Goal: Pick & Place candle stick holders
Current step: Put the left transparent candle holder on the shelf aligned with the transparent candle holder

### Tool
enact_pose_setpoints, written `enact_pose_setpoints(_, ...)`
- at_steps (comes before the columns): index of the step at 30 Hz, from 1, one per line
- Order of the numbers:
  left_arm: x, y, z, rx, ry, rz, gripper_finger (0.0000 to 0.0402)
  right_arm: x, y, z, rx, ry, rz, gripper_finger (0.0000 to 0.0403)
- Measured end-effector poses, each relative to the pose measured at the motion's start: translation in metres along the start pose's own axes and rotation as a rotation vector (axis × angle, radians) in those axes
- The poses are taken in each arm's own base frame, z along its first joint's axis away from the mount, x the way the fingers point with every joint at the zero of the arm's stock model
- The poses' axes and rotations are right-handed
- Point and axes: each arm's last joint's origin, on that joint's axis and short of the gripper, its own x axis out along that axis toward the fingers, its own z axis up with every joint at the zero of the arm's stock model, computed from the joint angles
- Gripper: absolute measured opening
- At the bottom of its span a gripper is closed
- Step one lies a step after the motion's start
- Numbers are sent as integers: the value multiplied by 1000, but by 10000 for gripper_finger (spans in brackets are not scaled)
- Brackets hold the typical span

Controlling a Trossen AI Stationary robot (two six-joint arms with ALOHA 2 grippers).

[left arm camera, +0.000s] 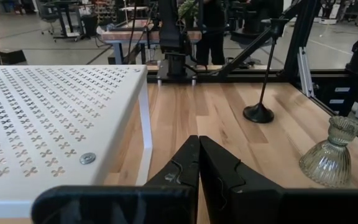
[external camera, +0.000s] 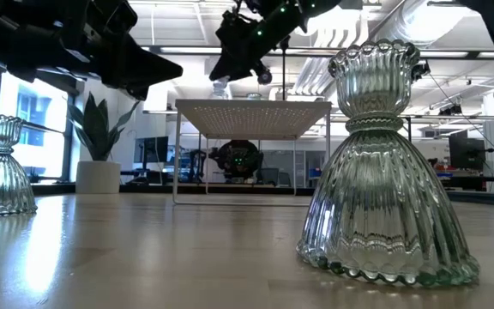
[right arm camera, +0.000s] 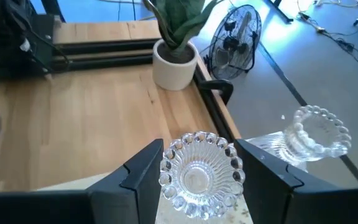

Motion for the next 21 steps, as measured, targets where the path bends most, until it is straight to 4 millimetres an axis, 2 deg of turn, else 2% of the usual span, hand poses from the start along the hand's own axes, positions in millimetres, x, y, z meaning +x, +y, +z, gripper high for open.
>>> enact_pose_setpoints(8,0,0,0,1,-1,1,3,8,-11,-5,-14,-6,11,172)
enact_pose_setpoints(21,0,0,0,2,0,1,3,12,-10,-8,-10,0,51,172)
